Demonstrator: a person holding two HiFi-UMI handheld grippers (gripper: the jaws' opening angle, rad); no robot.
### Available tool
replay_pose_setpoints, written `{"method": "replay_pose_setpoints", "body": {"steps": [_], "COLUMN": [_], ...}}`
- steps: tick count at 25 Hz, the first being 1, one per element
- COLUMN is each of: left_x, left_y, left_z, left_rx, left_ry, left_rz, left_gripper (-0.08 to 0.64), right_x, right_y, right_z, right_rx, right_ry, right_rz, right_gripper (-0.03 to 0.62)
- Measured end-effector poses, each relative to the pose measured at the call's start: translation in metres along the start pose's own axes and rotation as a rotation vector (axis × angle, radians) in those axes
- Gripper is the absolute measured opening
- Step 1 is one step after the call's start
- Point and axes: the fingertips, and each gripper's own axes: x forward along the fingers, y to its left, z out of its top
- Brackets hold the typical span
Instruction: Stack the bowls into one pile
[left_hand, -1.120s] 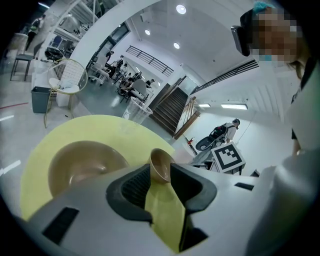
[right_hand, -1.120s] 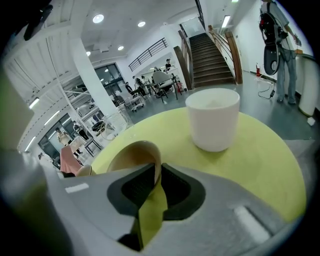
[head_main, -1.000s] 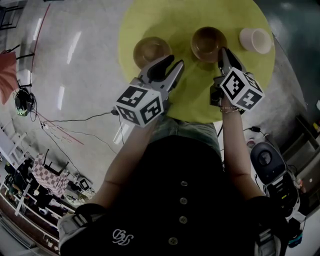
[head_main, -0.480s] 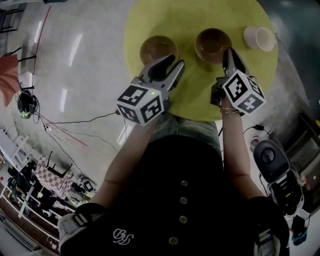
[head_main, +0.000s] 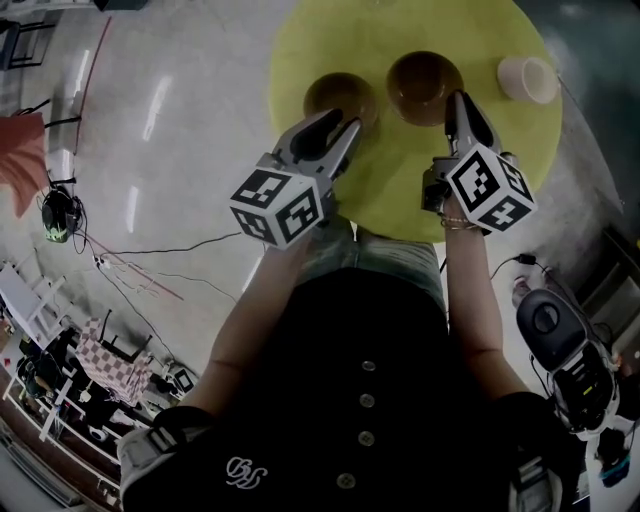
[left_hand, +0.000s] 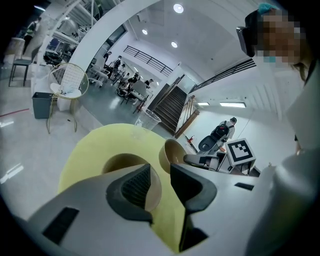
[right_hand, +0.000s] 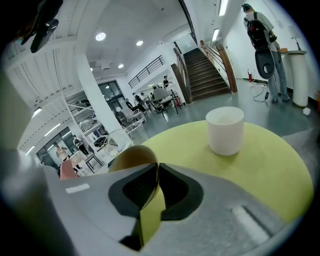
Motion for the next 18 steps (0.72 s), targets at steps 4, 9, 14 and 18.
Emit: {"method": "replay_pose_setpoints", "body": {"steps": [4, 9, 14, 18], "left_x": [-0.01, -0.025, -0.04, -0.05], "left_y": [0.008, 0.015, 0.023, 0.031], "left_z": [0.006, 0.014, 0.016, 0.021], "left_rx": [0.017, 0.031, 0.047, 0.055], "left_ry": [-0.012, -0.022, -0.019, -0.026], "left_rz": [0.006, 0.005, -0.002, -0.003], "left_gripper": [0.127, 0.127, 0.127, 0.127], "right_x": [0.0, -0.001, -0.002, -0.002], "right_y": [0.019, 0.047, 0.072, 0.088], "right_z": [-0.003, -0.007, -0.016, -0.026], "right_rx": [0.003, -0.002, -0.005, -0.011], "right_ry": [-0.005, -0.014, -0.017, -0.006], "right_rz": [0.033, 0.069, 0.101, 0.116], "right_gripper": [0.017, 0.017, 0.017, 0.017]}}
